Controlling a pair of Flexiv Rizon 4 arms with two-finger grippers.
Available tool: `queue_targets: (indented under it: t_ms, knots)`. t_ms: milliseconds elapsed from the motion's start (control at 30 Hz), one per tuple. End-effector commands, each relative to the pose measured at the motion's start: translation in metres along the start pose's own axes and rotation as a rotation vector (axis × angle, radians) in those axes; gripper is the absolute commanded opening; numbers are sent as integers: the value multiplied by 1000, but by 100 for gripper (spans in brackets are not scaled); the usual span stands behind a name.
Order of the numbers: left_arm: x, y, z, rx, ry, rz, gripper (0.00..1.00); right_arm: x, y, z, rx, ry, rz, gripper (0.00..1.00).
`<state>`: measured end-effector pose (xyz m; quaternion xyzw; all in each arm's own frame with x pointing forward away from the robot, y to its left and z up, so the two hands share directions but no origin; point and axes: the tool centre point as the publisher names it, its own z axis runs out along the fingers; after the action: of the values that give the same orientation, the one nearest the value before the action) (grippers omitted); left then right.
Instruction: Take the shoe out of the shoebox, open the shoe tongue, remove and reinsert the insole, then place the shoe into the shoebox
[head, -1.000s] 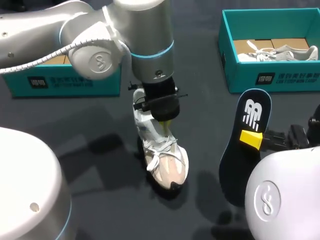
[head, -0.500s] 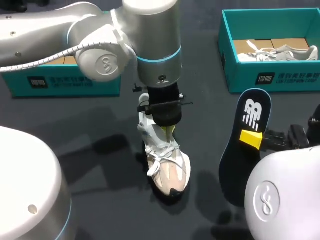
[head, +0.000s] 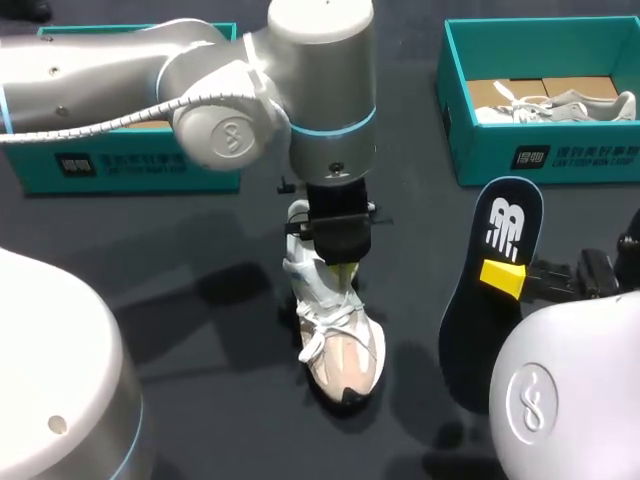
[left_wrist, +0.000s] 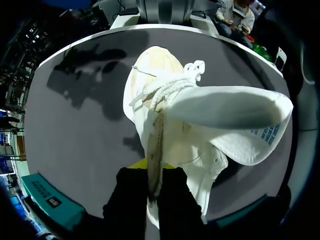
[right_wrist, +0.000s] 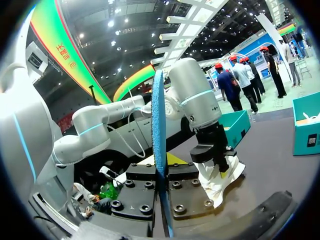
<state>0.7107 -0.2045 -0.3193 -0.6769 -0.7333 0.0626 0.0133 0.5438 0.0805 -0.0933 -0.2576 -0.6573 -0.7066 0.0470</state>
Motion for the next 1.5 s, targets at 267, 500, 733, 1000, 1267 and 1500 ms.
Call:
queue_targets:
  t_ms: [267,500,733,1000,1267,1500]
  knots:
    - [-6,0,18,24,27,33,0,5,1,6,4,-111,0,0]
    - [-11,1,28,39,48,67,0,5,1,6,4,-111,0,0]
    - [-17,2,35,44,62,104,0,5,1,6,4,-111,0,0]
    - [-21,4,44,53,66,134,0,5,1,6,4,-111,0,0]
    - [-23,6,46,53,62,155,22,5,1,6,4,-111,0,0]
    - [-26,8,34,27,19,156,42,5,1,6,4,-111,0,0]
